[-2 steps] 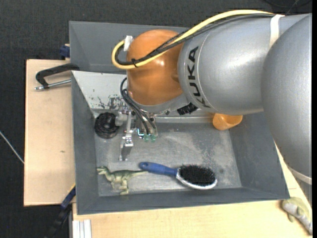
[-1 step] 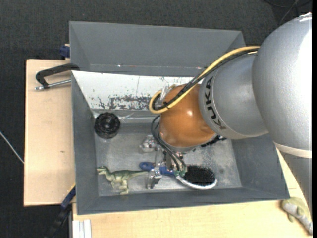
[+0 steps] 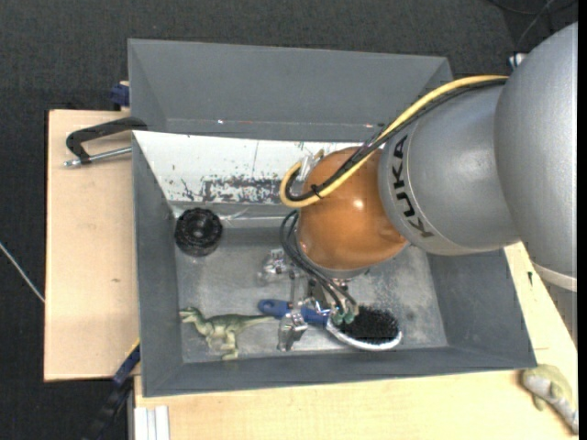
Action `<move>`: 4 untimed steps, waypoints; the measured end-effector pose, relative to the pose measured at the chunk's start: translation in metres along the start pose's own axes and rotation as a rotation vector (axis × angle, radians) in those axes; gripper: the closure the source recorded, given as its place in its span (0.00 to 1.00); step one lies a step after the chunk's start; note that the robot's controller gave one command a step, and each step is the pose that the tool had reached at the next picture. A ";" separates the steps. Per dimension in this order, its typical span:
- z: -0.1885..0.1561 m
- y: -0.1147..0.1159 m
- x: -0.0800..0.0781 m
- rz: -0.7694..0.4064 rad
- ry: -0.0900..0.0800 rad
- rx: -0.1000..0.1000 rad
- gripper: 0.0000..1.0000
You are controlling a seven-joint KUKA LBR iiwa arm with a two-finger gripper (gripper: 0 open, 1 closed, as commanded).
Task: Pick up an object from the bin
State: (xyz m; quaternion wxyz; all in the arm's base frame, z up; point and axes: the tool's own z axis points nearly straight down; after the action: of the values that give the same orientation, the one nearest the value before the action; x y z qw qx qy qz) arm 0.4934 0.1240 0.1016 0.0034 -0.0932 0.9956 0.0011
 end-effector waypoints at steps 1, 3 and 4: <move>-0.006 -0.015 0.000 0.097 0.001 0.000 0.00; 0.029 -0.008 0.001 0.131 0.002 0.001 0.00; 0.028 -0.008 -0.002 0.131 -0.007 -0.001 1.00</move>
Offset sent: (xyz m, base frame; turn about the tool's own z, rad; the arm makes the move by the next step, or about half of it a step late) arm 0.0016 -0.0162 0.0048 0.0970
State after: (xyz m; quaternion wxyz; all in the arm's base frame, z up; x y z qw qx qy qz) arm 0.4966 0.1164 0.0739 0.0066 -0.0278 0.9996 0.0022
